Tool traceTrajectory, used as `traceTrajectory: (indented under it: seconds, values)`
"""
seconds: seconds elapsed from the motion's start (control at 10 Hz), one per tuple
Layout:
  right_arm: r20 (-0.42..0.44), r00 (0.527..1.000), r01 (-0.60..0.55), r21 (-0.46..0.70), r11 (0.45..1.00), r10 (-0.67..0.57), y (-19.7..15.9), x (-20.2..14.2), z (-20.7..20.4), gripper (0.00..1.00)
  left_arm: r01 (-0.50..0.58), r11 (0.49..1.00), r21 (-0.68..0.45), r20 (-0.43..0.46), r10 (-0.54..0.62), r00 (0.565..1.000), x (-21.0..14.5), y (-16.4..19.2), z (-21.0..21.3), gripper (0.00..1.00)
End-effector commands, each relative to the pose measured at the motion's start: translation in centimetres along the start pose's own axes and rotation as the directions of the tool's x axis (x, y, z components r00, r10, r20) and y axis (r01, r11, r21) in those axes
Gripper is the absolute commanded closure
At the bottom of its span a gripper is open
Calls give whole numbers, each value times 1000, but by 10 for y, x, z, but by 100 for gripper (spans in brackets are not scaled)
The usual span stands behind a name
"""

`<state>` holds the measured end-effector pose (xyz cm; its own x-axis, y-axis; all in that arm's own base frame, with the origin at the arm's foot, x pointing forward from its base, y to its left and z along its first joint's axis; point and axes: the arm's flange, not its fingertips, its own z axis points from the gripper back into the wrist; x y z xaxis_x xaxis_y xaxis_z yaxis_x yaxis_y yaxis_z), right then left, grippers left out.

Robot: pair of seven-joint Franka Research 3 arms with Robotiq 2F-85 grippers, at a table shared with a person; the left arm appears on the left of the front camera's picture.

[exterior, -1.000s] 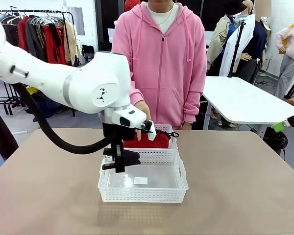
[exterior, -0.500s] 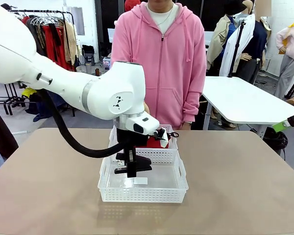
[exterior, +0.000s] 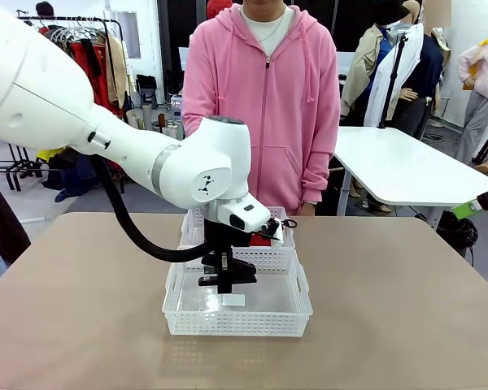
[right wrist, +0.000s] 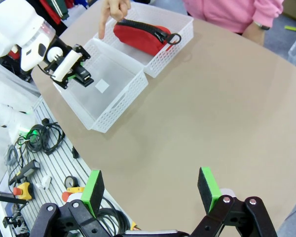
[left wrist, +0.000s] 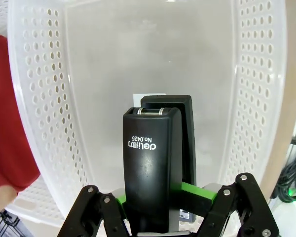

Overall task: Distribute items into two baskets.
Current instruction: Place the picked Stapler into the Organizing basket as instructed by the person.

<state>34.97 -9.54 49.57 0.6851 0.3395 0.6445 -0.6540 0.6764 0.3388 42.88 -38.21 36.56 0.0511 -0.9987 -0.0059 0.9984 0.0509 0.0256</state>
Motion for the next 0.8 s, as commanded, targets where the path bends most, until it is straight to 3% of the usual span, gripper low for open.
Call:
traceTrajectory:
  seconds: [0.0, 0.7]
  values:
    - [19, 1000, -2, 10, 1000, 2, 0, 2, 0, 0, 11, 1000, 10, -13, -11, 1000, 10, 9, -9, 100]
    - [19, 1000, -2, 10, 1000, 2, 0, 2, 0, 0, 31, 999, -40, -12, -32, 999, 11, 11, -38, 100]
